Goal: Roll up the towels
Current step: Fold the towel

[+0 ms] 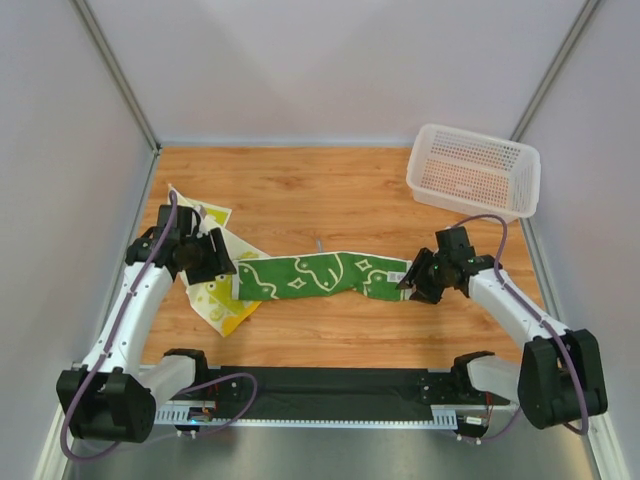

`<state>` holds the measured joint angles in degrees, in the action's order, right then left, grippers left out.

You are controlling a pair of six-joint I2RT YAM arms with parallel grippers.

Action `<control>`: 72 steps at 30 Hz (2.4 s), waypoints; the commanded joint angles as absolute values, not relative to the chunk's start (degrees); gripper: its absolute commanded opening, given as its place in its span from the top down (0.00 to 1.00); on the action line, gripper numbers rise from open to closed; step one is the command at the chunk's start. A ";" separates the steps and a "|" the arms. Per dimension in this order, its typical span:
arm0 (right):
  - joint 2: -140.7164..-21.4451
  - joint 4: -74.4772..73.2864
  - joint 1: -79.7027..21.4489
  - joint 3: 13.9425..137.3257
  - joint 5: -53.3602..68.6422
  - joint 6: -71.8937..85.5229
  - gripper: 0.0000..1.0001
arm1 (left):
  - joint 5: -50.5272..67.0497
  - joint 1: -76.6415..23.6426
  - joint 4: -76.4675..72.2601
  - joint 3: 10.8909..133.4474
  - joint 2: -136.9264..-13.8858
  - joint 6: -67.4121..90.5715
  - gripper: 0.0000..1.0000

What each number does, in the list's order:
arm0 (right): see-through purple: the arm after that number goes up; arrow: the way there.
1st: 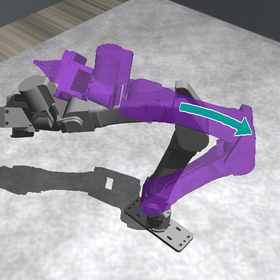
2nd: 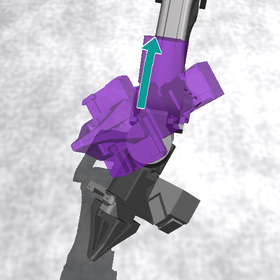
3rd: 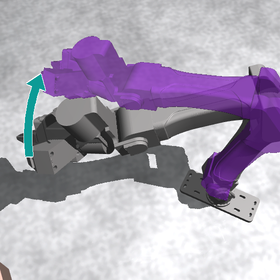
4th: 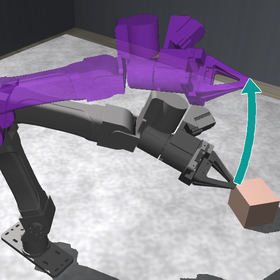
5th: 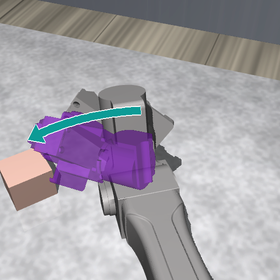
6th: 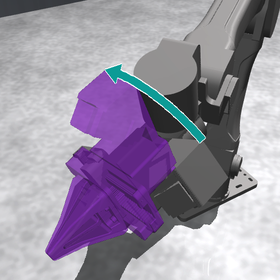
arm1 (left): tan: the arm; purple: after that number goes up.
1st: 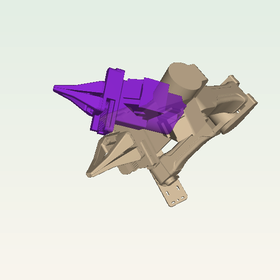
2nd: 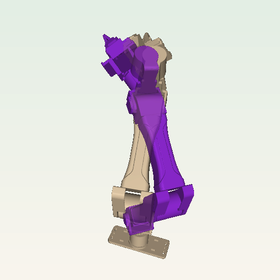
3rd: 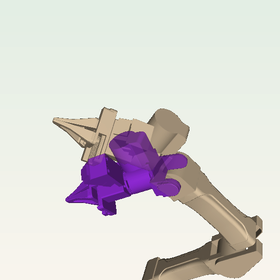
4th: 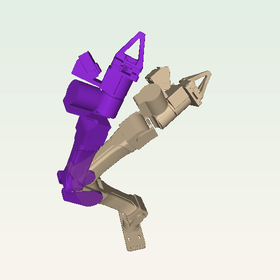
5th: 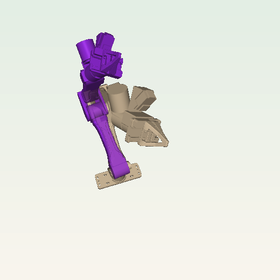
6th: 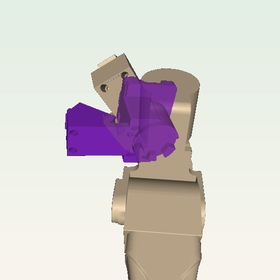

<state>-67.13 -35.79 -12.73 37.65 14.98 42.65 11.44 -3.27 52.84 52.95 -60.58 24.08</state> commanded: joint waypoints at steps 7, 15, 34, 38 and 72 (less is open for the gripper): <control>-73.30 -28.83 -13.10 35.68 12.83 43.50 0.52 | 10.90 -3.43 51.94 53.35 -59.50 23.38 0.35; -78.92 -25.66 -13.01 34.80 12.13 42.72 0.72 | 10.37 -3.43 52.12 53.35 -59.50 23.55 0.35; -79.20 -37.00 -8.35 47.99 -2.46 32.96 0.41 | 9.93 -3.43 52.12 53.35 -59.76 23.56 0.35; -75.42 -37.09 -8.26 46.06 -1.85 32.78 0.29 | 10.02 -3.43 52.21 53.44 -59.94 23.64 0.35; -86.48 -23.56 -3.52 39.90 3.69 35.07 0.73 | 9.58 -3.43 52.21 53.44 -60.29 23.64 0.35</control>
